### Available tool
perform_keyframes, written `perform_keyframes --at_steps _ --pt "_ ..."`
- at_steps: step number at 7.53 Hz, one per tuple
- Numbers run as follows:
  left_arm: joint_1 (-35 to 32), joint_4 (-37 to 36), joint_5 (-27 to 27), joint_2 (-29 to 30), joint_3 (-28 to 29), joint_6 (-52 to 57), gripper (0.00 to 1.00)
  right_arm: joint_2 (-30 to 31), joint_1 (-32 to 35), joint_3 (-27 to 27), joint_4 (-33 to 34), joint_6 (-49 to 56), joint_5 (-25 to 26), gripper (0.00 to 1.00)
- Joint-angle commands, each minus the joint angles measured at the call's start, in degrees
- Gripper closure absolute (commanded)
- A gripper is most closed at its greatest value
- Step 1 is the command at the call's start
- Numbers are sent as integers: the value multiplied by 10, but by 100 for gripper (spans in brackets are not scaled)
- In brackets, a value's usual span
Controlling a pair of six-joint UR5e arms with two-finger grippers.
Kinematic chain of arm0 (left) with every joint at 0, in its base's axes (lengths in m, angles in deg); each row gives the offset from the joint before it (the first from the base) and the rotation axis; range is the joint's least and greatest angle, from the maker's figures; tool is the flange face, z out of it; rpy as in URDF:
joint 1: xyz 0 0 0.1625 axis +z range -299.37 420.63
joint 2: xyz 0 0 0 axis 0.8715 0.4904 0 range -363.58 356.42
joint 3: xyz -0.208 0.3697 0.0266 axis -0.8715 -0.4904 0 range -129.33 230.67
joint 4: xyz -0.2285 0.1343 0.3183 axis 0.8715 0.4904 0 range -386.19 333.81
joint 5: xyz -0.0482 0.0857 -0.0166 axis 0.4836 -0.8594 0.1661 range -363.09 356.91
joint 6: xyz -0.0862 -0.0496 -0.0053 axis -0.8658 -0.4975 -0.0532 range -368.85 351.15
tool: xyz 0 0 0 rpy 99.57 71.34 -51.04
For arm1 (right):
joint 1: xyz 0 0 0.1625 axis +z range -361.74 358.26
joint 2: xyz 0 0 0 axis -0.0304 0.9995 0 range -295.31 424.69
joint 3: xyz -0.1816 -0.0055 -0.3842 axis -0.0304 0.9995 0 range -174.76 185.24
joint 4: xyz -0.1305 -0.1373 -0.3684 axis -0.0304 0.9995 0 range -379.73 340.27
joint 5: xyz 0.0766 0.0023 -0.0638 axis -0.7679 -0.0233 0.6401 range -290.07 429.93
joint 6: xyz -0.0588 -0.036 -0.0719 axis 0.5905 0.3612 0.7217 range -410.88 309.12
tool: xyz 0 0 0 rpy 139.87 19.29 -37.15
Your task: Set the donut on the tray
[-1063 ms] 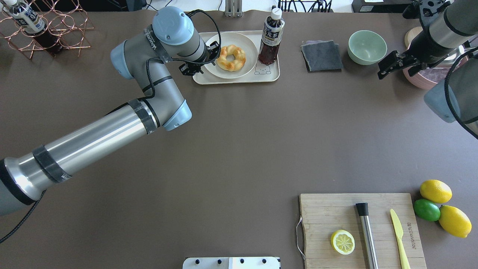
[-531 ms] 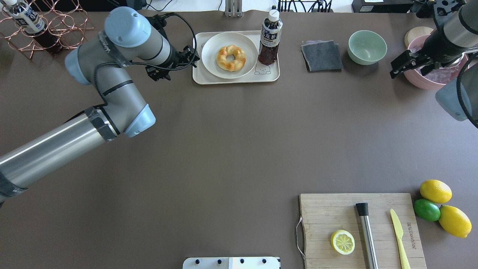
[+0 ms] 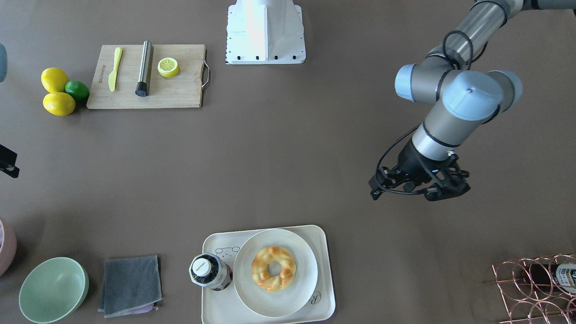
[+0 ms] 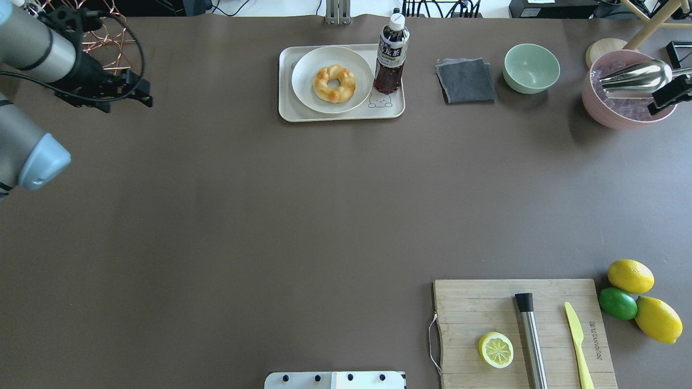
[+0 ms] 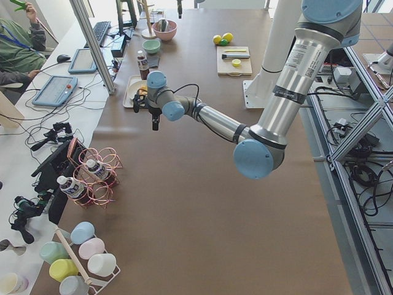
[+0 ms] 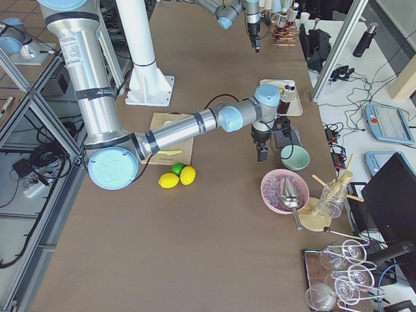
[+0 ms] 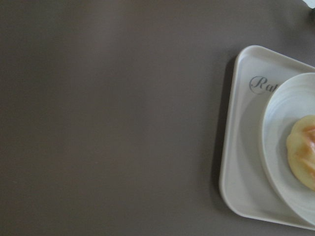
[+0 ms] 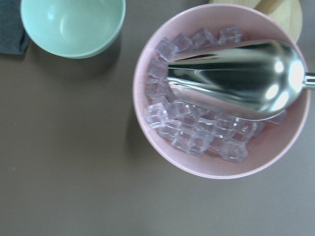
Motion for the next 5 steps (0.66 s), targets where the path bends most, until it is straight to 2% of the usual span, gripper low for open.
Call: perform_keyframes --at_steps 1,2,3,5 --pt "-121 -52 37 -104 -18 267 2 39 84 38 2 136 0 0" --pt "-171 -73 38 -136 -15 374 2 54 109 45 2 176 0 0" --pt "-220 -127 43 -147 -15 475 2 67 130 56 2 204 1 0" --pt "-301 -208 46 -163 -8 619 2 89 162 74 1 252 5 0"
